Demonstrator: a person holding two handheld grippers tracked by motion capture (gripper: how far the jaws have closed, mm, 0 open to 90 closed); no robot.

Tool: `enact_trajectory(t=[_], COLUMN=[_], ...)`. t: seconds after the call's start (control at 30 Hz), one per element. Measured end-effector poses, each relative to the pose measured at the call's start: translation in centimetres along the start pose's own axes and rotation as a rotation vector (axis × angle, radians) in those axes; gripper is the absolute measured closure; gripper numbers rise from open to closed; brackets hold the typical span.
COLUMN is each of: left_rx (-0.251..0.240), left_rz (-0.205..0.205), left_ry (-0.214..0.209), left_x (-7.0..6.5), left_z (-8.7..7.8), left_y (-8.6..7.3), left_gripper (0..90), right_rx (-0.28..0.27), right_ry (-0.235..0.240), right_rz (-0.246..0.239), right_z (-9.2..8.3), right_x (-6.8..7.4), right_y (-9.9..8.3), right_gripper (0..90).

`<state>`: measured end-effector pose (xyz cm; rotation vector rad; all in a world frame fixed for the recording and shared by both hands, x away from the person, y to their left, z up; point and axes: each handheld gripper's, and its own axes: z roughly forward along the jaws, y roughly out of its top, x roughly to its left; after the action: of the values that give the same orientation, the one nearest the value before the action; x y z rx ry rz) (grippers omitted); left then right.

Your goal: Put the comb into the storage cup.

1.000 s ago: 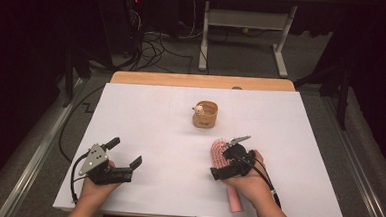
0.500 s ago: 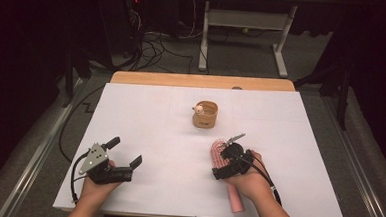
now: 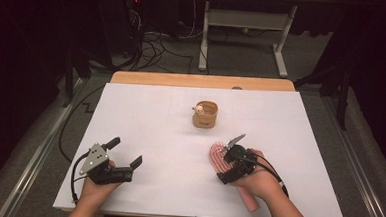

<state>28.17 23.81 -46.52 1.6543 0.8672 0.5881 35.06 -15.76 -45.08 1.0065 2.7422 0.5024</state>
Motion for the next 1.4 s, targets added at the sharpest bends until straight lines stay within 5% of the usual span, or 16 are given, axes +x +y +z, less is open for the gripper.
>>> enact_trajectory(t=[0.33,0.47,0.67,1.03,1.4], left_rx=[-0.002,-0.002,-0.008,-0.013,-0.014], left_rz=[-0.002,-0.002,-0.005,-0.013,-0.016], left_ry=[0.002,0.002,0.003,0.006,0.006], left_x=[0.0,0.1,0.1,0.3,0.3], left_z=[-0.1,-0.1,-0.1,-0.3,-0.3], left_y=[0.0,0.0,0.1,0.1,0.1], left_gripper=[0.0,0.0,0.0,0.0,0.0], right_rx=[0.006,-0.003,0.035,0.122,0.198], right_ry=[0.007,0.015,0.0,-0.004,-0.015], right_rz=[-0.001,0.012,0.052,0.114,0.133], right_z=[0.0,-0.3,0.0,1.3,1.5], right_x=[0.0,-0.1,-0.1,-0.7,-0.7], right_y=[0.1,0.6,2.0,3.8,4.8], right_gripper=[15.6,7.6,4.7,13.2,14.5])
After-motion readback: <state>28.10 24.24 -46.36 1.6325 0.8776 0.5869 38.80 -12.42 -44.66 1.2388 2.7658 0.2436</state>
